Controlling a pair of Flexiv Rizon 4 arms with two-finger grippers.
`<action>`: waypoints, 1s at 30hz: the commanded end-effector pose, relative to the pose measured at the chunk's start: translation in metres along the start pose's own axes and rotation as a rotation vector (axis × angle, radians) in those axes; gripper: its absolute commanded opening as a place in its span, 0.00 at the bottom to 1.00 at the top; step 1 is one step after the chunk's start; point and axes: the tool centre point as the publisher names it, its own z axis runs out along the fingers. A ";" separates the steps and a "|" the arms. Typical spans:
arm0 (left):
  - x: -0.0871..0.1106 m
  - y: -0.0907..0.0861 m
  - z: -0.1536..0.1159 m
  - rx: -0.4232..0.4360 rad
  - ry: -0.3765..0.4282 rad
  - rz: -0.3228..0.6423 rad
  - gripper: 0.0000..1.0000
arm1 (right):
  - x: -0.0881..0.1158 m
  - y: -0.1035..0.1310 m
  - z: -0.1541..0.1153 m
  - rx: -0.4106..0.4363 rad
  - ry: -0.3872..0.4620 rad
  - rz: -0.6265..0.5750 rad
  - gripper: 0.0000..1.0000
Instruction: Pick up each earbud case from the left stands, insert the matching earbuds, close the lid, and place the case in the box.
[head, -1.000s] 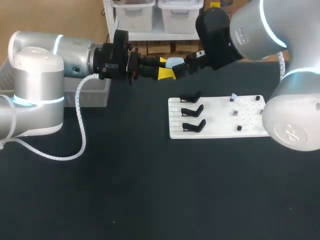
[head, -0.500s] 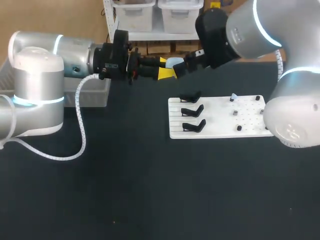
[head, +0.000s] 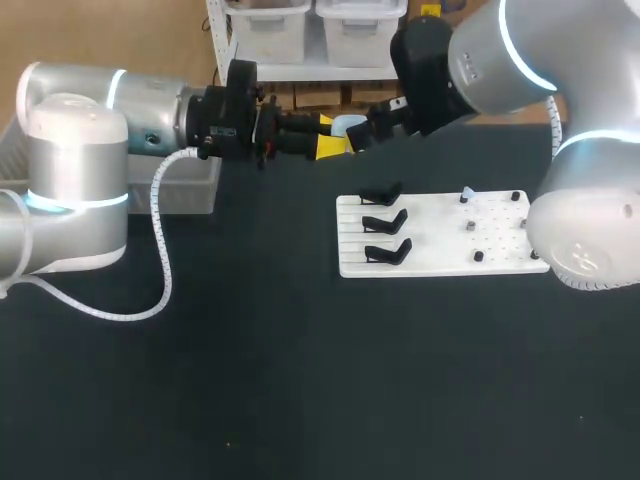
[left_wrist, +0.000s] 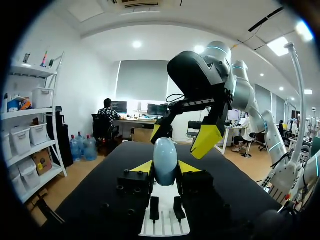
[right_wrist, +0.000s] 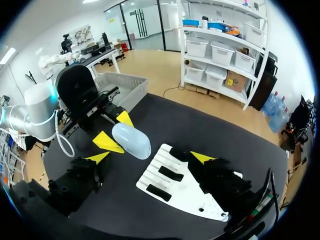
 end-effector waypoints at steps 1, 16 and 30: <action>0.000 0.000 0.000 0.000 -0.001 0.001 0.00 | -0.002 -0.001 0.002 0.010 0.001 0.004 1.00; 0.000 0.000 0.000 0.000 -0.001 0.001 0.00 | -0.013 -0.013 -0.004 0.048 -0.029 0.025 1.00; 0.000 0.000 0.000 0.000 -0.001 0.001 0.00 | -0.015 -0.010 -0.018 0.041 -0.036 0.011 1.00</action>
